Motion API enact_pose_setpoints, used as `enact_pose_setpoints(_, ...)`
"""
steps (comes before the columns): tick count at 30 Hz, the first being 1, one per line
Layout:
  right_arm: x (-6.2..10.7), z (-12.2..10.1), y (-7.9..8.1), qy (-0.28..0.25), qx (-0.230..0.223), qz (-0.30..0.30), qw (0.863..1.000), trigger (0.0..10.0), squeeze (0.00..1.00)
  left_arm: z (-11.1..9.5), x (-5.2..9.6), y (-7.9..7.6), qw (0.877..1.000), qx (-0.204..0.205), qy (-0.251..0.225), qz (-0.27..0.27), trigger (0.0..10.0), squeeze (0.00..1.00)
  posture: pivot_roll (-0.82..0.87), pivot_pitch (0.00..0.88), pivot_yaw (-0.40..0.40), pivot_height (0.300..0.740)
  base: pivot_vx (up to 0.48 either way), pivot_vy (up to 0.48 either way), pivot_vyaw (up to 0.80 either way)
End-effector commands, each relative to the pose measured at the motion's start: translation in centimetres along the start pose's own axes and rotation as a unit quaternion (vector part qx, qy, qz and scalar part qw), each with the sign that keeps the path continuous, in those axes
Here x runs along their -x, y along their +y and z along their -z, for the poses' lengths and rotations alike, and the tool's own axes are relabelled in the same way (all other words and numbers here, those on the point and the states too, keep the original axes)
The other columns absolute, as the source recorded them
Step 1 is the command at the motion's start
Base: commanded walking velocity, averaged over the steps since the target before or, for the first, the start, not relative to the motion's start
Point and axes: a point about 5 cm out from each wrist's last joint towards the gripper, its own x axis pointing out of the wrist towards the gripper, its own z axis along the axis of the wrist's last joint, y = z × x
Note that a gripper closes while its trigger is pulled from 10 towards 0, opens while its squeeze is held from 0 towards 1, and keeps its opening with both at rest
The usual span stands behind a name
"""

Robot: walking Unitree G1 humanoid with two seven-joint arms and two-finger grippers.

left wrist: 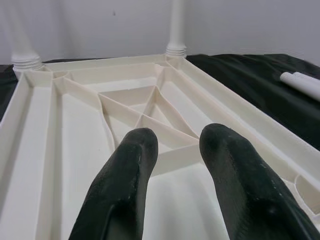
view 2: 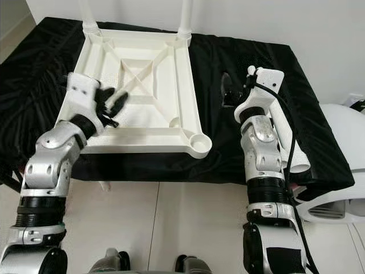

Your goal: Building children table

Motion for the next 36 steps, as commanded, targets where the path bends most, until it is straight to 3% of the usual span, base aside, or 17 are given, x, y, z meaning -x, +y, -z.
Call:
enact_pose_setpoints(1, 0.5, 0.4, 0.2, -0.01, 0.006, -0.001, 1.0, 10.0, 0.0, 0.3, 0.2, -0.2, 1.0, 0.005, 0.0, 0.004, 10.0, 0.0, 0.0, 0.103, -0.04, 0.74, 0.0, 0.0, 0.0)
enact_pose_setpoints(4, 2.0, 0.8, 1.2, -0.041, 0.028, -0.019, 0.999, 10.0, 0.0, 0.5, 1.0, -0.3, 1.0, 0.006, -0.01, 0.002, 10.0, 0.0, 0.0, 0.097, -0.04, 0.74, 0.0, 0.0, 0.0)
enact_pose_setpoints(7, 3.0, 1.3, 2.0, -0.046, 0.024, -0.037, 0.998, 10.0, 0.0, 0.9, 1.5, -0.3, 1.0, 0.015, -0.01, -0.001, 10.0, 0.0, 0.01, 0.091, -0.041, 0.74, 0.0, 0.0, 0.0)
enact_pose_setpoints(10, 4.0, 2.4, 2.3, -0.026, 0.018, -0.023, 0.999, 10.0, 0.0, 1.6, 2.3, 0.0, 0.999, 0.02, 0.001, -0.038, 10.0, 0.0, 0.01, 0.077, -0.046, 0.74, 0.0, 0.0, 0.0)
enact_pose_setpoints(20, 4.3, 3.2, 1.8, -0.006, 0.021, 0.004, 1.0, 10.0, 0.0, 2.8, 2.9, -0.7, 0.999, -0.004, 0.028, -0.042, 10.0, 0.0, 0.01, 0.068, -0.045, 0.74, 0.0, 0.0, 0.0)
enact_pose_setpoints(23, 3.9, 3.5, -0.1, 0.018, 0.053, 0.054, 0.997, 10.0, 0.0, 3.2, 2.9, -2.7, 0.999, -0.022, 0.041, -0.003, 10.0, 0.0, 0.0, 0.07, -0.046, 0.74, 0.0, 0.0, 0.0)
enact_pose_setpoints(25, 3.8, 3.5, -0.6, 0.022, 0.058, 0.068, 0.996, 10.0, 0.0, 3.2, 2.9, -3.0, 0.999, -0.021, 0.042, 0.004, 10.0, 0.0, 0.0, 0.07, -0.046, 0.74, 0.0, 0.0, 0.0)
enact_pose_setpoints(28, 3.5, 3.5, -3.3, 0.038, 0.077, 0.124, 0.989, 10.0, 0.0, 2.9, 2.8, -3.9, 0.998, -0.032, 0.049, 0.032, 10.0, 0.0, 0.0, 0.069, -0.05, 0.74, 0.0, 0.0, 0.0)
enact_pose_setpoints(36, 3.4, 3.6, -4.0, 0.046, 0.085, 0.13, 0.987, 10.0, 0.0, 3.2, 3.0, -3.4, 0.997, -0.043, 0.06, 0.026, 10.0, 0.0, 0.0, 0.057, -0.05, 0.74, 0.0, 0.0, 0.0)
